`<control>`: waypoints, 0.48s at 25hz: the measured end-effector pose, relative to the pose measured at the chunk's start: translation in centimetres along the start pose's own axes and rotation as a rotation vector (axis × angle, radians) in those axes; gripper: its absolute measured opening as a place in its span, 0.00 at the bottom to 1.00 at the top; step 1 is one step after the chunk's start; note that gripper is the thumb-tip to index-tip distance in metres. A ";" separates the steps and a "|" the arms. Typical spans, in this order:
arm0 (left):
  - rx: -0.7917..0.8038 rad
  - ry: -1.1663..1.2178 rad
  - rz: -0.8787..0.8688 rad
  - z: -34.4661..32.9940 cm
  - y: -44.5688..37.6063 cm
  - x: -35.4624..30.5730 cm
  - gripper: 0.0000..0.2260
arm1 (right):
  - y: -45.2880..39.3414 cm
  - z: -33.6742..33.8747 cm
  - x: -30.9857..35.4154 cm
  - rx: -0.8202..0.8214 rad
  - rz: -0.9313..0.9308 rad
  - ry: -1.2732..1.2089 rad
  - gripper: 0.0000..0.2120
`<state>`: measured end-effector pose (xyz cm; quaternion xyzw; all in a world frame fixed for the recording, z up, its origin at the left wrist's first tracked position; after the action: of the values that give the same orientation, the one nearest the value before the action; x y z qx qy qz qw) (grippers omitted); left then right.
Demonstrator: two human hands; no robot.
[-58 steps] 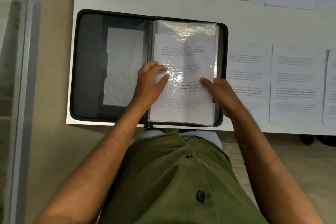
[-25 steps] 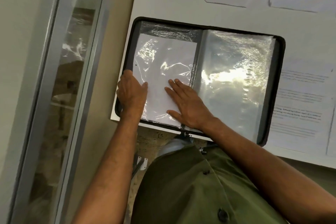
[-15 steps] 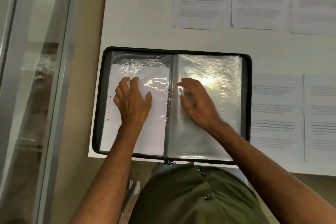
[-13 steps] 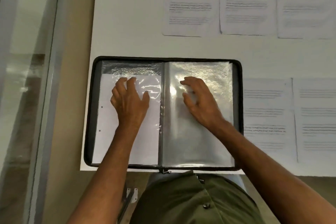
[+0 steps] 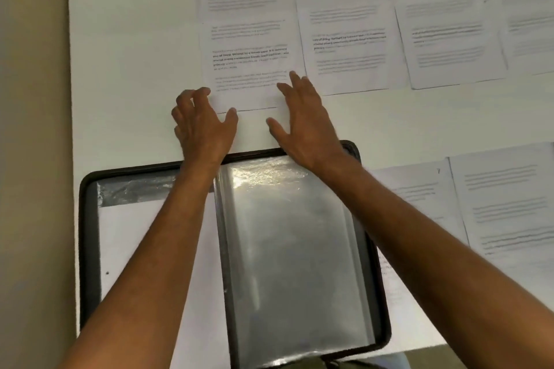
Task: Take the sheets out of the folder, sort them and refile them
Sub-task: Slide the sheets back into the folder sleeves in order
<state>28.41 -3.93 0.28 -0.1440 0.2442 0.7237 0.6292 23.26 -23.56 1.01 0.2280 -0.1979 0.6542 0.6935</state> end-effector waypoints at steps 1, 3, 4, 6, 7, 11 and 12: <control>0.003 -0.007 0.007 -0.4 -1.0 -0.6 0.27 | -1.2 -0.3 -0.1 -0.014 0.015 0.024 0.33; 0.008 -0.026 0.027 -1.2 -2.6 -1.3 0.27 | -3.0 -1.1 -0.4 -0.020 0.021 0.060 0.34; 0.009 -0.036 0.034 -1.6 -3.3 -1.6 0.27 | -3.6 -1.7 -0.6 -0.014 0.018 0.064 0.34; 0.010 -0.046 0.042 -2.0 -3.9 -2.0 0.26 | -4.1 -3.0 -1.1 -0.001 0.008 0.052 0.35; 0.011 -0.035 0.055 -2.1 -4.2 -2.1 0.26 | -4.0 -3.6 -1.3 -0.010 0.015 0.059 0.35; 0.020 0.172 0.201 -2.2 -6.0 -1.0 0.27 | -3.7 -4.9 -2.0 -0.063 0.057 0.137 0.34; 0.019 0.265 0.238 -2.0 -6.4 -0.6 0.28 | -3.7 -4.9 -2.0 -0.064 0.054 0.143 0.34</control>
<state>34.59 -4.97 -2.22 -0.2020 0.3472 0.7656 0.5026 26.71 -22.54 -4.39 0.1530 -0.1751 0.6805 0.6949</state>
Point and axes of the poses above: each hand's wrist, its own y-axis away from the middle knuckle, its own z-axis out of the back of the hand, x = y × z, the point moved 6 cm from there along -y, towards the middle knuckle
